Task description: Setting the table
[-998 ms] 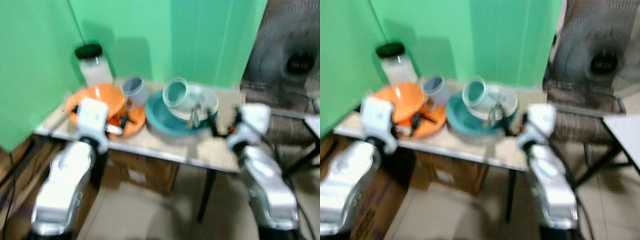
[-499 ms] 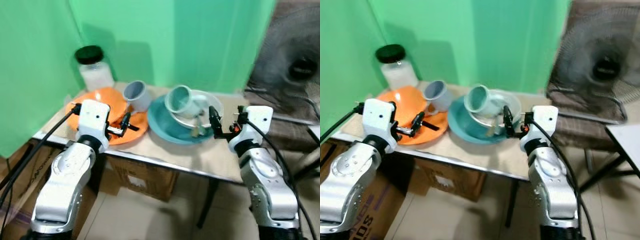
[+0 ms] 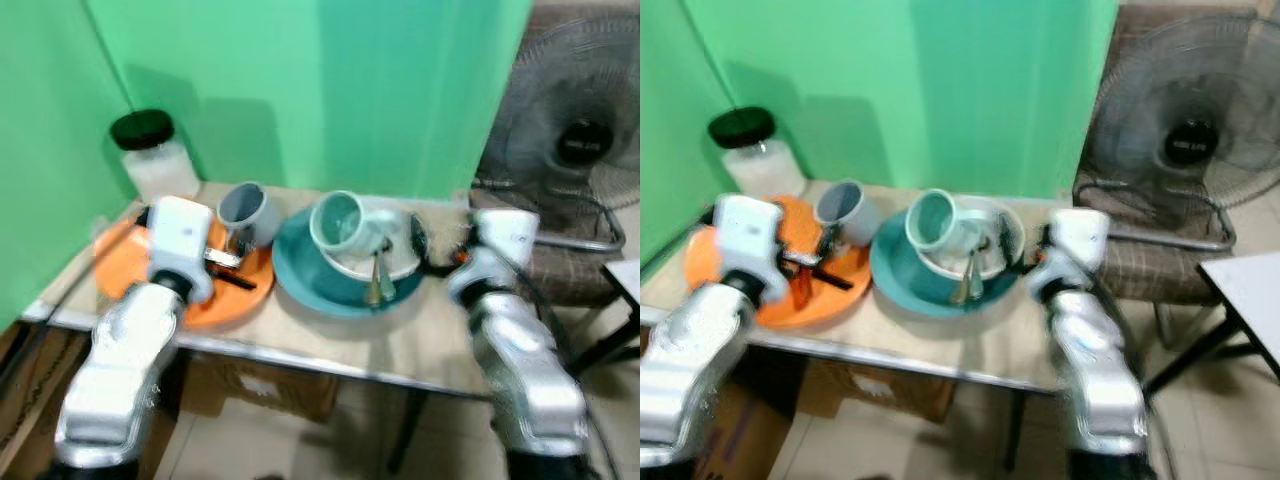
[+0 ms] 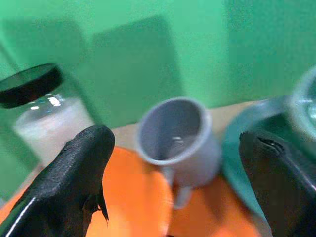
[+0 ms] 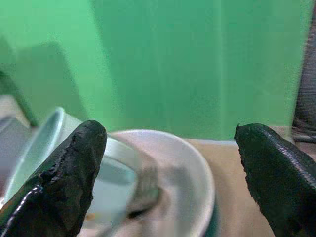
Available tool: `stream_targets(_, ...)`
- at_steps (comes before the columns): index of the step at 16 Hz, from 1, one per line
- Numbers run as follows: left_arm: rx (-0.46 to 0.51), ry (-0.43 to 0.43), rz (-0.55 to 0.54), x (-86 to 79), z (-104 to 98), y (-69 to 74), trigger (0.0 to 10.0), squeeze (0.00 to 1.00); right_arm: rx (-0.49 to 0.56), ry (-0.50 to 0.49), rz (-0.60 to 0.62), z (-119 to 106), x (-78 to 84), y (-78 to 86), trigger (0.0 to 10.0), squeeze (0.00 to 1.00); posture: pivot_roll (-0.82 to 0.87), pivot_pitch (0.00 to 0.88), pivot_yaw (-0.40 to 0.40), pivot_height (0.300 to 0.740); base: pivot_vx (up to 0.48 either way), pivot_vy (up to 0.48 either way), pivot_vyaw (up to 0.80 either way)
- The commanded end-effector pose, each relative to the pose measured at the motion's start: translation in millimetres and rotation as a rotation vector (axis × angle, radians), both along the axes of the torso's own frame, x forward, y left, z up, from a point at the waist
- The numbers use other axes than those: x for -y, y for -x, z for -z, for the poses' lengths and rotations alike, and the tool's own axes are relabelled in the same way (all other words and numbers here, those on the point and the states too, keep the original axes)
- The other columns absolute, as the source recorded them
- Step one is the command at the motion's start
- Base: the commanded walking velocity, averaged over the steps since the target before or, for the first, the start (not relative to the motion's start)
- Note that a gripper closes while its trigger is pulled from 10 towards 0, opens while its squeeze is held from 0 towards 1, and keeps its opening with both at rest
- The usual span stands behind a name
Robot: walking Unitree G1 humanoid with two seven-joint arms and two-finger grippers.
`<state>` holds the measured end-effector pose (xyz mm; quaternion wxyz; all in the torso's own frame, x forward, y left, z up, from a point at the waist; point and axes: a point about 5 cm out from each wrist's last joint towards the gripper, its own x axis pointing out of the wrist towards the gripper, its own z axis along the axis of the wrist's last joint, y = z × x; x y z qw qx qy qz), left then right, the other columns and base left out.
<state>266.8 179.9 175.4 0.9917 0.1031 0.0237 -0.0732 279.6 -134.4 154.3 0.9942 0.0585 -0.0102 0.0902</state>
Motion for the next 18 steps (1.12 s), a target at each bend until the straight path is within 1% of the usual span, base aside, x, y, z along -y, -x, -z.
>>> stream_targets(1, 0.009, 0.016, 0.023, 4.5, -4, -2.0, 10.0, 0.07, -0.008, 0.01, 0.035, 1, 8.9, 0.3, 10.0, 0.0, 0.0, 0.027, 0.089, 0.74, 0.266, 0.0, 0.0)
stream_targets(3, 0.025, 0.048, 0.017, 3.9, -9, -6.7, 10.0, 0.05, -0.004, 0.006, 0.041, 0, 8.7, -0.7, 10.0, 0.0, 0.0, 0.024, 0.095, 0.74, 0.259, 0.0, 0.0)
stream_targets(4, 0.029, 0.062, 0.012, 4.6, -13, -8.3, 10.0, 0.0, -0.002, 0.005, 0.046, 0, 9.6, -0.5, 10.0, 0.0, -0.01, 0.037, 0.096, 0.74, 0.0, 0.0, 0.0)
stream_targets(7, 0.018, 0.096, -0.004, 3.6, -14, -8.8, 10.0, 0.0, -0.007, 0.007, 0.051, 0, 10.7, 1.8, 10.0, 0.0, -0.01, 0.041, 0.099, 0.74, 0.0, 0.0, 0.0)
stream_targets(10, 0.014, 0.105, -0.014, 3.8, -15, -10.1, 10.0, 0.0, -0.007, 0.008, 0.053, 0, 11.2, 0.7, 10.0, 0.0, -0.01, 0.041, 0.098, 0.74, 0.0, 0.0, 0.0)
stream_targets(12, 0.008, 0.133, -0.013, 4.2, -15, -10.8, 10.0, 0.0, -0.006, 0.007, 0.051, -1, 10.5, -0.2, 10.0, 0.0, -0.01, 0.042, 0.098, 0.74, 0.0, 0.0, 0.0)
stream_targets(15, -0.002, 0.149, -0.024, 0.9, -15, -11.3, 10.0, 0.0, -0.008, 0.008, 0.051, 0, 10.3, 0.1, 10.0, 0.0, -0.01, 0.044, 0.097, 0.74, 0.0, 0.0, 0.0)
stream_targets(18, -0.003, 0.153, -0.023, 1.2, -15, -10.7, 10.0, 0.0, -0.004, 0.01, 0.051, -2, 11.0, -0.6, 10.0, 0.0, -0.01, 0.046, 0.096, 0.74, 0.0, 0.0, 0.0)
